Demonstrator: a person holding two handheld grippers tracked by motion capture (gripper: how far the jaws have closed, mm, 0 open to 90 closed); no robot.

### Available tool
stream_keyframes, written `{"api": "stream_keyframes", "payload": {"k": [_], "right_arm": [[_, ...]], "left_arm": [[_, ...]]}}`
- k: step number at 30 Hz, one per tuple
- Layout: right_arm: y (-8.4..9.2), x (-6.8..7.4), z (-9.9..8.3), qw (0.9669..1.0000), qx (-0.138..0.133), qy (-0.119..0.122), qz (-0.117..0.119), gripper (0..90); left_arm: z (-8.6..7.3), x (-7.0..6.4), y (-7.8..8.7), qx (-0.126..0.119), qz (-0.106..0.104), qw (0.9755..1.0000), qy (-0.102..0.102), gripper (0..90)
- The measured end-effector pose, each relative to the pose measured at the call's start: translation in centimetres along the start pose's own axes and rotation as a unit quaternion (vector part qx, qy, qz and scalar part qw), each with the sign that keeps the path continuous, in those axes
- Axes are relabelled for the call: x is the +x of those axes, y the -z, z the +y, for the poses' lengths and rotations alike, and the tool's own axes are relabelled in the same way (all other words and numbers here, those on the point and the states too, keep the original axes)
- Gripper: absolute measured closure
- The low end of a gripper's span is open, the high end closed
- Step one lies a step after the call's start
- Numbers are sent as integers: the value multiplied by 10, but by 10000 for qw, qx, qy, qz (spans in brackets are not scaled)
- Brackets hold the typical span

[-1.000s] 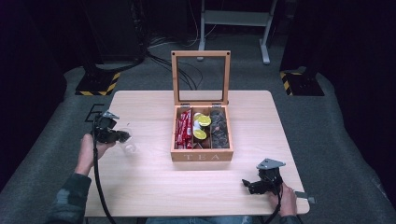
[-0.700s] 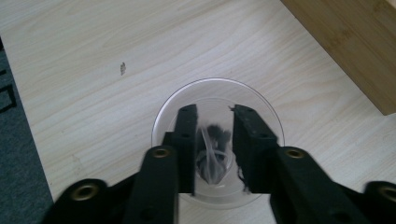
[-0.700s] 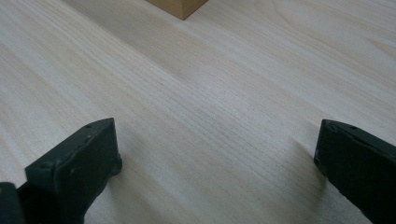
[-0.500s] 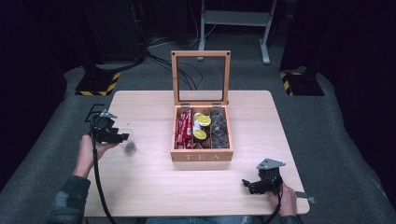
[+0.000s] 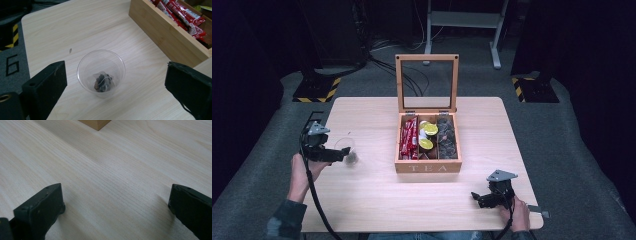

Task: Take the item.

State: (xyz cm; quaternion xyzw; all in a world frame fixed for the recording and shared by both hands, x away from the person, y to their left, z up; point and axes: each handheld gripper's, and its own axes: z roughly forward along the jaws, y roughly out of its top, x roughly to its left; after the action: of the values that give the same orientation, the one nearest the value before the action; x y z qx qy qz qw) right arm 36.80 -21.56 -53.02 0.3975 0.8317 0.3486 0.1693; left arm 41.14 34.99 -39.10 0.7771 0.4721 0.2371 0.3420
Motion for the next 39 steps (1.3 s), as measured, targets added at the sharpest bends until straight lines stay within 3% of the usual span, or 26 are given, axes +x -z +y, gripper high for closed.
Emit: {"api": "stream_keyframes", "payload": {"k": [8,16,25,28,33,39], "right_arm": [[0,0,0,10000,0,3,0,0],[0,0,0,10000,1,4,0,0],[0,0,0,10000,-5,-14,-6,0],[0,0,0,10000,5,-13,-6,0],[0,0,0,10000,8,-12,-3,0],[0,0,0,10000,6,-14,-2,0]], "left_arm": [[-25,-17,8,-367,118,9992,79,0],[-61,-37,-6,-439,9,9988,195,0],[-97,-60,-35,-178,-180,9996,125,0],[-105,-68,-48,-38,-233,9997,-22,0],[-114,-79,-57,73,-247,9995,-199,0],[-120,-84,-65,122,-320,9993,-147,0]]}}
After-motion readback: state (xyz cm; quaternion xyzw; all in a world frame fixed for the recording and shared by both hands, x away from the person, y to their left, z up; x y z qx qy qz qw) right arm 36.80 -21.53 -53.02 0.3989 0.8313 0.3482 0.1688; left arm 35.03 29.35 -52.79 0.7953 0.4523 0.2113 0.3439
